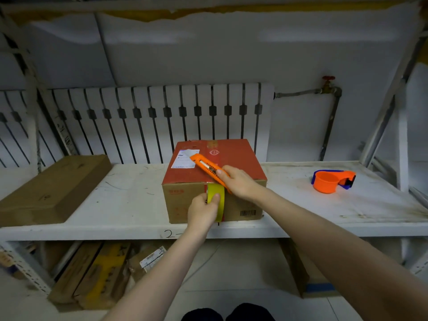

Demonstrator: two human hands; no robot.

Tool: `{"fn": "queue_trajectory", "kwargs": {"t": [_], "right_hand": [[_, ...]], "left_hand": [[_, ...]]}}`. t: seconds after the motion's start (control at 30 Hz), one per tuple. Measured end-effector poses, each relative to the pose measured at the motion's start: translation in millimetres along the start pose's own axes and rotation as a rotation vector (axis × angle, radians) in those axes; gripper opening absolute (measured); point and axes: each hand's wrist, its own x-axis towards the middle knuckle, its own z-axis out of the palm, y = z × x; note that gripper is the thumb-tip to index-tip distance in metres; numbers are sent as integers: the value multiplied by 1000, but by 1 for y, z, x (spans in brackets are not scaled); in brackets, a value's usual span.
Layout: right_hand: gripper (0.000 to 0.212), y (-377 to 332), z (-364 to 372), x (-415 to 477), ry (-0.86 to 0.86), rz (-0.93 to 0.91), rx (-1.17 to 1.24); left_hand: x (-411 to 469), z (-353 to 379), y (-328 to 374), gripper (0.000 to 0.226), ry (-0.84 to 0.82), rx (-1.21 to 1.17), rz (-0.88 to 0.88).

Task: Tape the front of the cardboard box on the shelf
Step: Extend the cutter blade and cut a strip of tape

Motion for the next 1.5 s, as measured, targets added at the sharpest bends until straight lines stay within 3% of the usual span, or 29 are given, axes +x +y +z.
{"fn": "queue_trajectory", "kwargs": {"t": [0.1,0.27,0.47,0.63,0.73,0.87,1.23,1.33,1.5], "right_hand": [[35,3,0,6,-10,47,-27],[40,6,4,7,-72,53,-30],[35,8,3,4,-83,9,21],[18,21,-3,-19,130,-127,137],[22,33,-13,-40,171,-161,-141],[26,46,-22,-67,103,-209,-553],[21,41,-38,-85,20,-209,-1009],[28,51,-48,-93,82,-192,-951],[26,51,-42,-94,391,-130,-660]], "left_hand": [[-2,4,-13,32,35,19,35],[-16,20,-55,39,-24,13,-312],[-12,19,-45,26,-49,-164,-372],[-18,13,-32,9,-58,-271,-416],[-20,15,-30,8,-30,-267,-377],[-22,18,-30,16,11,-273,-373],[-15,17,-34,11,68,-149,-375],[-11,13,-34,10,77,-149,-373],[-9,10,-34,16,52,-142,-398]]}}
